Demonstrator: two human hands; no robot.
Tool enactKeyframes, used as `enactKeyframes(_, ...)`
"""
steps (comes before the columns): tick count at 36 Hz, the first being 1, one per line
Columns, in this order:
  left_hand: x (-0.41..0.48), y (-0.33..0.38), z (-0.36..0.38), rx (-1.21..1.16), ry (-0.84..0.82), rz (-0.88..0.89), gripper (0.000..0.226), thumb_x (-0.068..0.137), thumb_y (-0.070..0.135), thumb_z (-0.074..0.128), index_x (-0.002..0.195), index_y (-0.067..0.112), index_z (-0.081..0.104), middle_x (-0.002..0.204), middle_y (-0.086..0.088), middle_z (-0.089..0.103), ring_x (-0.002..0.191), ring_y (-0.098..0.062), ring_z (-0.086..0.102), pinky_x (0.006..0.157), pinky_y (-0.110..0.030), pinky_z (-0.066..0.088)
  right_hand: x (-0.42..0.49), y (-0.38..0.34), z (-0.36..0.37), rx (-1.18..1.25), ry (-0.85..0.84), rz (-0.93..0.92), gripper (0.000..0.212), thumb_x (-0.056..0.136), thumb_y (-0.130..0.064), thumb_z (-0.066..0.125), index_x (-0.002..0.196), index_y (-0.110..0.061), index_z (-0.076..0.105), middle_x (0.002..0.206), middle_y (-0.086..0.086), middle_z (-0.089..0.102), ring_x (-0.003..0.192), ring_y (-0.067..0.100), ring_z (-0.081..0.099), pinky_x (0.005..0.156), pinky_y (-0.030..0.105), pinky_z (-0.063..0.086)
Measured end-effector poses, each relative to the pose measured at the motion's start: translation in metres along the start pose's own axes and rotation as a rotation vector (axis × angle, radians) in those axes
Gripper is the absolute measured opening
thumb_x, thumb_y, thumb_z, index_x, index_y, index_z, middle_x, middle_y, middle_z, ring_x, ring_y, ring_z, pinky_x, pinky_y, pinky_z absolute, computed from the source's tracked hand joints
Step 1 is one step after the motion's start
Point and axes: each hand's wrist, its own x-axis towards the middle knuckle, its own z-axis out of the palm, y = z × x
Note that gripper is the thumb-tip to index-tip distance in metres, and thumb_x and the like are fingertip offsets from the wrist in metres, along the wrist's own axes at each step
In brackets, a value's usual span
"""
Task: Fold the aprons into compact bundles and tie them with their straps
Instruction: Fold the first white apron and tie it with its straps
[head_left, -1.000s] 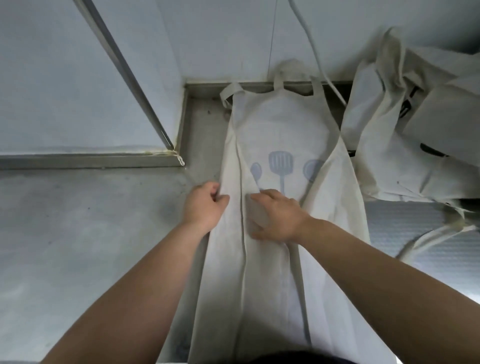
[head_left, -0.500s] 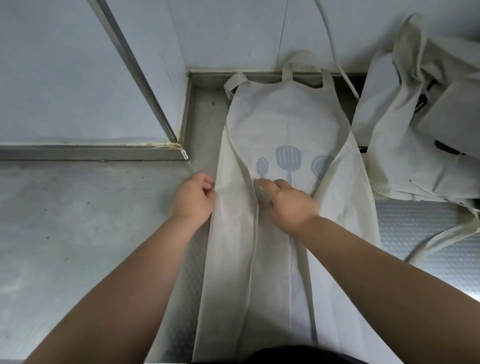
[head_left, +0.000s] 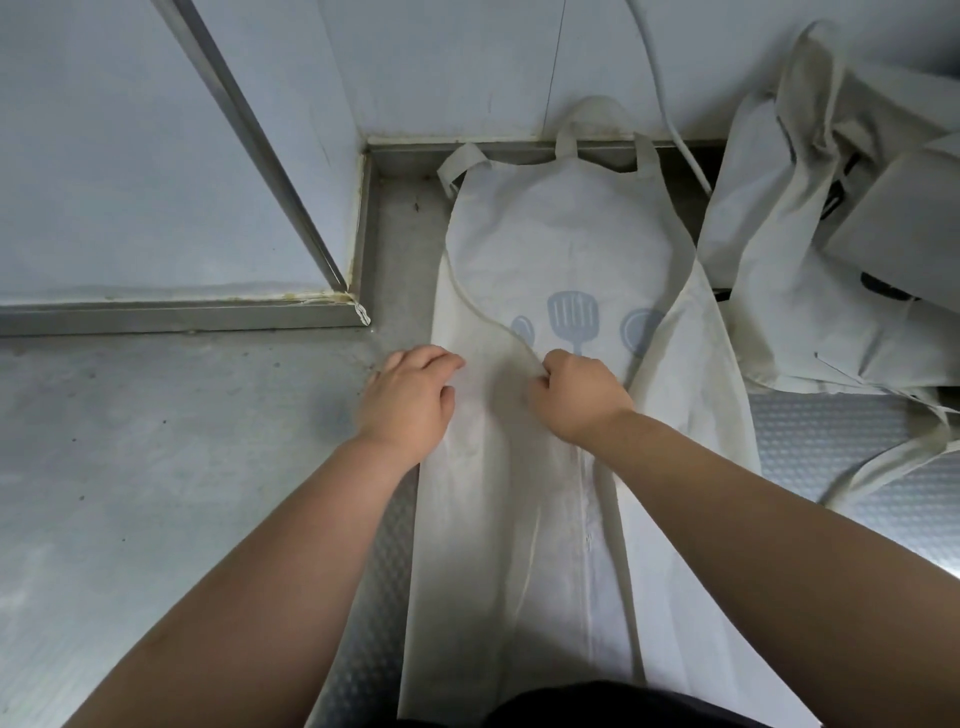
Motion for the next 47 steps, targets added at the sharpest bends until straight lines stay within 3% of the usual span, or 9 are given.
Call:
enactKeyframes(9,0.006,0.011,-0.001,0.108,-0.049,-0.068,0.043,0.092,0.013,0.046,0.133,0.023,0.050,0.136,0.005,0.046,0.115,-0.025,0.041,0.095,-0.033,0.039,0.000,0.021,-0.038,0.458,0.156,0.175,0.030,0.089,-0.018,0.058,0.108,0.006,0.060,0.082,0.015,0.059,0.069,0.031,0.057,0.072,0.043,0.054)
enactKeyframes(13,0.013,0.024,-0.001,-0.031,-0.129,-0.163,0.041,0.089,0.007,0.050,0.130,0.010,0.052,0.136,-0.007,0.043,0.119,-0.027,0.048,0.098,-0.030,0.037,-0.010,0.025,-0.053,0.812,0.106,0.193,0.011,0.088,-0.014,0.061,0.088,-0.003,0.060,0.066,0.011,0.051,0.052,0.024,0.047,0.058,0.035,0.046)
enactKeyframes(18,0.005,0.062,-0.015,-0.477,-0.079,-0.142,0.037,0.097,0.035,0.047,0.068,0.013,0.055,0.077,-0.004,0.058,0.095,-0.031,0.059,0.073,-0.029,0.035,-0.018,0.025,-0.062,1.219,-0.199,0.158,0.010,0.093,-0.016,0.051,0.094,-0.011,0.059,0.082,0.006,0.057,0.068,0.021,0.049,0.066,0.033,0.048)
enactKeyframes(23,-0.014,0.091,-0.023,-1.069,-0.441,-0.328,0.020,0.091,0.037,0.058,0.093,0.017,0.062,0.086,-0.004,0.069,0.081,-0.018,0.069,0.083,-0.032,0.050,-0.021,0.023,-0.059,1.099,-0.282,0.077,0.028,0.094,-0.028,0.050,0.119,-0.018,0.057,0.113,-0.002,0.062,0.117,0.018,0.050,0.093,0.034,0.041)
enactKeyframes(27,-0.015,0.077,-0.025,-0.846,-0.192,-0.422,0.013,0.093,0.017,0.056,0.081,0.014,0.060,0.068,-0.007,0.056,0.049,-0.013,0.057,0.051,-0.017,0.046,-0.025,0.021,-0.056,0.980,-0.184,0.082,0.030,0.096,-0.020,0.048,0.121,-0.008,0.058,0.127,0.007,0.058,0.124,0.025,0.047,0.095,0.036,0.042)
enactKeyframes(30,-0.013,0.045,-0.033,-0.494,0.169,-0.591,0.017,0.091,0.020,0.054,0.103,0.015,0.065,0.101,-0.011,0.066,0.093,-0.031,0.063,0.078,-0.029,0.047,-0.031,0.022,-0.052,0.788,-0.144,0.018,0.039,0.092,-0.003,0.044,0.131,-0.004,0.050,0.132,0.008,0.053,0.116,0.025,0.051,0.093,0.034,0.046)
enactKeyframes(34,-0.023,0.033,-0.046,-0.067,0.257,-0.792,0.058,0.084,0.023,0.059,0.137,0.017,0.038,0.146,-0.014,0.028,0.133,-0.033,0.027,0.107,-0.046,0.025,-0.037,0.031,-0.043,0.463,-0.070,-0.089,0.056,0.090,-0.012,0.054,0.142,-0.019,0.036,0.110,-0.002,0.050,0.108,0.021,0.054,0.086,0.024,0.042)
enactKeyframes(41,-0.029,0.065,-0.008,-0.213,0.090,-0.160,0.040,0.083,0.010,0.060,0.123,0.013,0.061,0.128,-0.009,0.052,0.119,-0.026,0.048,0.099,-0.018,0.028,-0.048,0.055,-0.021,-0.158,-0.140,-0.042,0.070,0.082,-0.028,0.062,0.143,-0.024,0.027,0.136,0.012,0.032,0.124,0.034,0.040,0.102,0.039,0.040)
enactKeyframes(47,-0.035,0.081,0.017,-0.168,-0.231,-0.042,0.048,0.085,0.024,0.065,0.131,0.023,0.054,0.148,-0.003,0.034,0.134,-0.019,0.034,0.104,-0.015,0.020,-0.053,0.068,-0.020,-0.134,-0.121,-0.010,0.061,0.084,-0.003,0.048,0.141,-0.016,0.030,0.135,0.013,0.029,0.115,0.035,0.050,0.098,0.039,0.045)
